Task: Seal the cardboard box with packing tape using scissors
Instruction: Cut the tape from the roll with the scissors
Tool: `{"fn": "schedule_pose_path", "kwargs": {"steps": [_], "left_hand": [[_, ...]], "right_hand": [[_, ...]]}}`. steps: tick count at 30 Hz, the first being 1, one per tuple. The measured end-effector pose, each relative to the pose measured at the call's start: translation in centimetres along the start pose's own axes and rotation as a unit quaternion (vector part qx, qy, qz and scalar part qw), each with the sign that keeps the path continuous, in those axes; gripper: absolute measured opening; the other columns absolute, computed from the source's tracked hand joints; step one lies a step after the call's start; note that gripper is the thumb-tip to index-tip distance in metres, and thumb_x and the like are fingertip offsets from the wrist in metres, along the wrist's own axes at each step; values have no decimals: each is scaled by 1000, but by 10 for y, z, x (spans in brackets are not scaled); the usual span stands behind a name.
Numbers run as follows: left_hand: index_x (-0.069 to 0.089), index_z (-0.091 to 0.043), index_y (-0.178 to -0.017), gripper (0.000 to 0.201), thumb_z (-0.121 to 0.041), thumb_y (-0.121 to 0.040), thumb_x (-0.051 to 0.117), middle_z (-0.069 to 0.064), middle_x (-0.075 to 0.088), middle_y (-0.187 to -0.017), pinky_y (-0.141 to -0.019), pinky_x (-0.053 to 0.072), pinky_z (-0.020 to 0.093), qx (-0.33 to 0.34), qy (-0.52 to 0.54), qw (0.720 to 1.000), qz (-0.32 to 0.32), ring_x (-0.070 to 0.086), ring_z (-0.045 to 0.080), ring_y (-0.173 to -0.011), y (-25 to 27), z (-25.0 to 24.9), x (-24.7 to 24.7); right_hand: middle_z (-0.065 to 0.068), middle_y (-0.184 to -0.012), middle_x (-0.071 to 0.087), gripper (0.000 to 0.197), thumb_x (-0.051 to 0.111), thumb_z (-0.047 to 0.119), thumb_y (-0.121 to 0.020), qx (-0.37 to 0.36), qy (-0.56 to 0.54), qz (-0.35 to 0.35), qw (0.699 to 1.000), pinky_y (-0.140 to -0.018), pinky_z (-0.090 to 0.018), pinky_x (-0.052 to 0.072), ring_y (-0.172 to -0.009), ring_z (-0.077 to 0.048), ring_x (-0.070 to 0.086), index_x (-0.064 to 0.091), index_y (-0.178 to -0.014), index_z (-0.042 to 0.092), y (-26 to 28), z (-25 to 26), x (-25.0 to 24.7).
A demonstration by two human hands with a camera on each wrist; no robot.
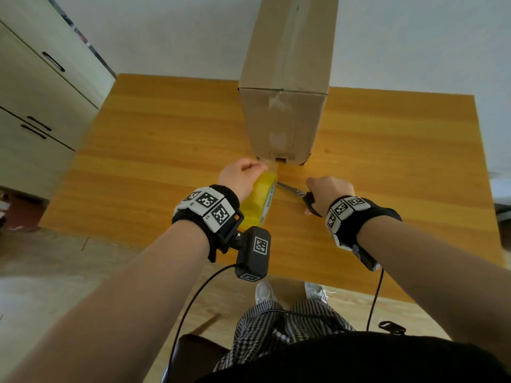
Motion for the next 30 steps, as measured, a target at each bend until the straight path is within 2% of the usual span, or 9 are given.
{"fn": "schedule_pose_path", "kwargs": {"steps": [5,8,12,14,16,19,23,26,30], "left_hand": [[61,-23,-97,17,-30,-96,46,-17,50,-74,-46,34,4,7,-5,1000,8,40,1,-60,-5,1,2],[59,-25,-92,14,-30,-96,46,-16,50,-73,-48,34,11,12,-10,1000,14,39,2,-59,-6,0,4],[59,-25,-92,14,-30,-96,46,-16,50,-72,-44,34,7,16,-14,1000,9,39,3,-58,-9,-1,0],[61,-23,-98,17,-30,-96,46,-16,49,-72,-47,35,10,17,-13,1000,7,39,3,-58,-11,-3,-2],[62,-18,-106,23,-32,-96,47,-16,49,-74,-53,33,14,17,-16,1000,2,40,1,-60,-12,-5,-7],[61,-14,-112,29,-32,-96,46,-8,53,-83,-58,34,16,26,-24,999,-4,42,1,-63,-13,-10,-15],[59,-17,-100,21,-32,-96,44,-7,48,-71,-56,34,21,29,-26,999,-3,48,18,-73,-12,-16,-24],[58,-21,-99,18,-32,-96,44,-9,48,-71,-56,34,19,39,-30,999,-2,46,11,-65,-13,-20,-29],[55,-21,-94,15,-31,-96,44,-7,49,-70,-54,33,21,52,-34,998,-3,42,6,-59,-14,-25,-36]], "right_hand": [[-6,-85,52,37,67,26,-82,17,-100,27,994,-59,-32,48,-76,-25,53,49,-110,10,-4,-6,7],[-11,-102,58,45,71,24,-78,15,-102,48,993,-66,-33,52,-81,-25,53,50,-114,8,-5,-5,10],[-10,-116,56,48,68,30,-82,6,-71,58,996,-76,-33,52,-100,-26,57,52,-122,9,-4,-3,5],[-6,-119,52,41,62,33,-86,9,-92,0,996,-76,-34,50,-102,-25,56,54,-121,15,1,-3,-13],[-4,-112,52,29,54,35,-89,-2,-129,-137,982,-66,-31,46,-89,-23,56,58,-111,16,16,-2,-52],[-8,-103,54,25,53,35,-90,-59,-162,-364,915,-62,-28,38,-77,-26,56,58,-95,10,53,5,-117],[-17,-92,55,23,58,27,-85,-99,-147,-549,817,-73,-37,46,-78,-30,55,56,-89,4,89,11,-174],[-17,-92,56,23,58,29,-83,-96,-103,-600,787,-74,-39,45,-80,-31,52,53,-89,7,95,17,-197],[-11,-112,59,36,58,37,-83,-109,-81,-539,831,-93,-42,39,-108,-34,52,60,-107,10,71,29,-211]]}}
Point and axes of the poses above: each hand's wrist, its own y-axis away from the middle knuckle, its own x-axis out of the palm, z = x × y, the point moved 10 cm from there along -y, towards the middle knuckle
